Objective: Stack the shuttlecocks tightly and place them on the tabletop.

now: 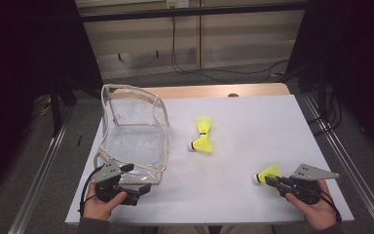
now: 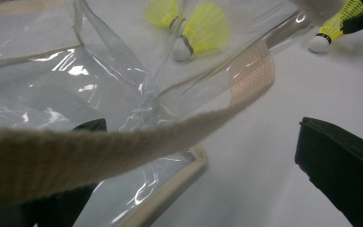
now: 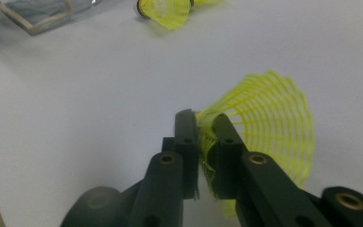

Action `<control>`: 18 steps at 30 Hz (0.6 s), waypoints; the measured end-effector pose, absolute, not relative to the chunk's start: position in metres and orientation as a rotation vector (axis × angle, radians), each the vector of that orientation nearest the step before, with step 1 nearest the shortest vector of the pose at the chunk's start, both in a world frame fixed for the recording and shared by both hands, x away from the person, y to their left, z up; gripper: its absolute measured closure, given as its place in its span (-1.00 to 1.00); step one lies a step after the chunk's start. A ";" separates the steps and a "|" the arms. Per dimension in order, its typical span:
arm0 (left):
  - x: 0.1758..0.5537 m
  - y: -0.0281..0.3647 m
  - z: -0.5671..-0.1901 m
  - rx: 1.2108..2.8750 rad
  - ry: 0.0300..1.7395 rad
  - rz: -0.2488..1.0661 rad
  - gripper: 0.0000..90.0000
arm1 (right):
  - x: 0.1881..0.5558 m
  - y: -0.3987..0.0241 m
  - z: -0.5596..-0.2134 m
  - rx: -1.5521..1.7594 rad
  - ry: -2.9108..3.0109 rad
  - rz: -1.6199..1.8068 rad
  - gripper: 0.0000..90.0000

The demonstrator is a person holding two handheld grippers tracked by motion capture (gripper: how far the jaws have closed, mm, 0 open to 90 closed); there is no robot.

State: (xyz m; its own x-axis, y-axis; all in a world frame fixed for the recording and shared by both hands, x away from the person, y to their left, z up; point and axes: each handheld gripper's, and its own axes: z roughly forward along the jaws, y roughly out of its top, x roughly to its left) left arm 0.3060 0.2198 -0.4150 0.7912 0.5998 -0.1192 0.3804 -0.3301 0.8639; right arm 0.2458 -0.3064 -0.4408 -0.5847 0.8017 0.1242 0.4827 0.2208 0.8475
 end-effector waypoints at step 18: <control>0.306 0.220 -0.415 1.963 0.736 0.273 -0.91 | 0.258 -0.307 -0.435 1.184 2.092 1.377 0.97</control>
State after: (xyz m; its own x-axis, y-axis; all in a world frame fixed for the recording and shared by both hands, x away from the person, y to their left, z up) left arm 0.3059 0.2197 -0.4151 0.7909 0.6007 -0.1165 0.3798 -0.3327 0.8632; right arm 0.2576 -0.3068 -0.4347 -0.5788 0.8040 0.1362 0.4433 0.1699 0.8801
